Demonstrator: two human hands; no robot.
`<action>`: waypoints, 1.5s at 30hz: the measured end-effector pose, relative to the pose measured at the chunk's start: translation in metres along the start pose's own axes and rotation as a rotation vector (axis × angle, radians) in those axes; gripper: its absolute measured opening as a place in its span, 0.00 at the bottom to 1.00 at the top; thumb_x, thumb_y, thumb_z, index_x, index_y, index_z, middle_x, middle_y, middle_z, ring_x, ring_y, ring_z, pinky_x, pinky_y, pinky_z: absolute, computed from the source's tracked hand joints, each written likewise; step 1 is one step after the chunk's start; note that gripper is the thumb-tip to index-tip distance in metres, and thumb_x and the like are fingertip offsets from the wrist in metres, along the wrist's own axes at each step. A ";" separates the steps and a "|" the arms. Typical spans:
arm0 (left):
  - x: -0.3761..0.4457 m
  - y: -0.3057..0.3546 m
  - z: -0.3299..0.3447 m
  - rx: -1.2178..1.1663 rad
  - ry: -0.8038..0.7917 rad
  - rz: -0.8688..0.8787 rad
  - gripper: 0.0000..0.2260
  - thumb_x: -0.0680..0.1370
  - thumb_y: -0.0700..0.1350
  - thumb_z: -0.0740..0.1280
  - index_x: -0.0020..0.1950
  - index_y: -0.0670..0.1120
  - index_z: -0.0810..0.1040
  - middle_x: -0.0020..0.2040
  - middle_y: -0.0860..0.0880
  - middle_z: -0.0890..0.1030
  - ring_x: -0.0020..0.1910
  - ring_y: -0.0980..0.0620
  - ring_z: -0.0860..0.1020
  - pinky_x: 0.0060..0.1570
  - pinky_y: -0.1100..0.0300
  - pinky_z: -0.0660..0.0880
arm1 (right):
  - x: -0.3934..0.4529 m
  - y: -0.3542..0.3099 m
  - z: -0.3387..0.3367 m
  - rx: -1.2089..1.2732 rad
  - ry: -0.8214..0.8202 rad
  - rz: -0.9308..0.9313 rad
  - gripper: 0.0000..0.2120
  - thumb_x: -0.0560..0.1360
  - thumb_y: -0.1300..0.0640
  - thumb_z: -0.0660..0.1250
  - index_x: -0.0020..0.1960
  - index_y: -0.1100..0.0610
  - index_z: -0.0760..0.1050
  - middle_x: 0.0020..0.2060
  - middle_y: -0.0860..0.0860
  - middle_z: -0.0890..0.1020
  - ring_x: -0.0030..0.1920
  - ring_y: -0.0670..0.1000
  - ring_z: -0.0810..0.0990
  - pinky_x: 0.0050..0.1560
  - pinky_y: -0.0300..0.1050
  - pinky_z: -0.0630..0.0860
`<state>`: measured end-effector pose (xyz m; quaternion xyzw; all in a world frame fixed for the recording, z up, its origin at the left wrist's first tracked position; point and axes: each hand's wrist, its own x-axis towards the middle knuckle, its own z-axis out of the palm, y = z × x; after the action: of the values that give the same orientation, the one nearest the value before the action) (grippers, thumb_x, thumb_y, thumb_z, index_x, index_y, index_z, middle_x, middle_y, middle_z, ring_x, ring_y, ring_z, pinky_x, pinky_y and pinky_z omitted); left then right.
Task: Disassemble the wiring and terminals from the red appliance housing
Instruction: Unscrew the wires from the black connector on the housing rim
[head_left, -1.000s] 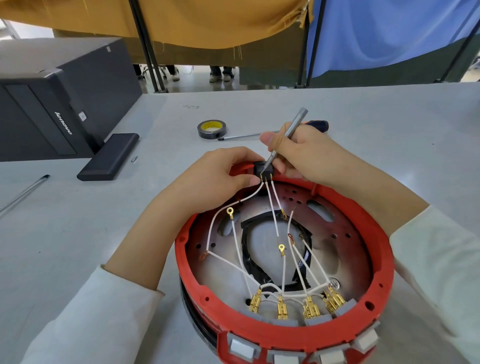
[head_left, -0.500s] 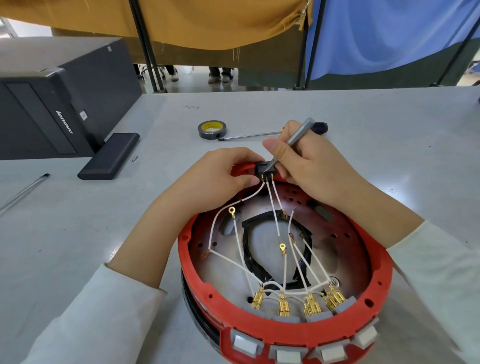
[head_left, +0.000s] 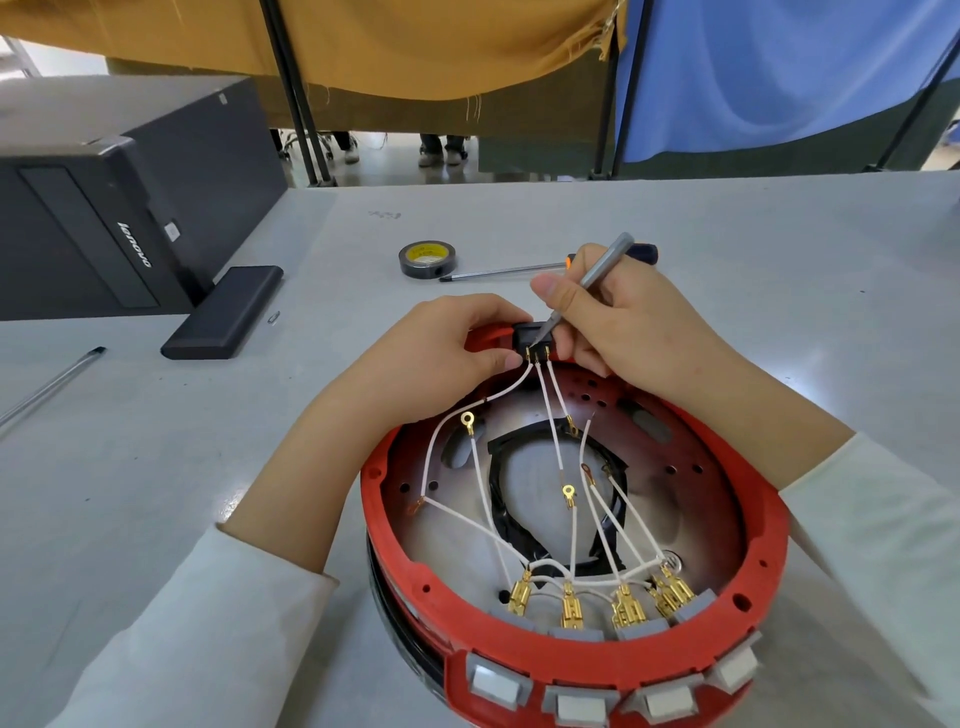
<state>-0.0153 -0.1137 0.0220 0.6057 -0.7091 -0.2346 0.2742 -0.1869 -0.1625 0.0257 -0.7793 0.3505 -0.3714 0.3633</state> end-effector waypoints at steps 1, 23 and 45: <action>0.000 0.000 0.000 0.001 0.000 -0.001 0.15 0.76 0.45 0.68 0.63 0.53 0.76 0.60 0.58 0.78 0.61 0.60 0.74 0.66 0.57 0.68 | 0.000 0.000 0.000 0.012 -0.001 0.008 0.15 0.79 0.48 0.62 0.37 0.53 0.66 0.25 0.51 0.79 0.19 0.43 0.69 0.23 0.32 0.66; -0.001 0.001 -0.001 0.036 0.007 -0.007 0.16 0.75 0.46 0.69 0.62 0.54 0.76 0.59 0.59 0.78 0.59 0.62 0.74 0.62 0.65 0.67 | 0.017 -0.002 -0.005 0.021 -0.135 0.263 0.18 0.81 0.45 0.57 0.39 0.57 0.70 0.26 0.56 0.75 0.17 0.46 0.68 0.19 0.31 0.63; 0.000 -0.001 0.000 -0.038 -0.010 0.004 0.20 0.77 0.34 0.63 0.60 0.56 0.77 0.57 0.59 0.80 0.59 0.60 0.76 0.64 0.57 0.70 | 0.006 -0.007 0.003 -0.016 0.123 0.030 0.16 0.73 0.50 0.71 0.34 0.53 0.67 0.19 0.48 0.75 0.21 0.43 0.71 0.26 0.34 0.68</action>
<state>-0.0146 -0.1136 0.0211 0.5976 -0.7073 -0.2505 0.2826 -0.1796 -0.1631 0.0325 -0.7523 0.3869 -0.4104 0.3405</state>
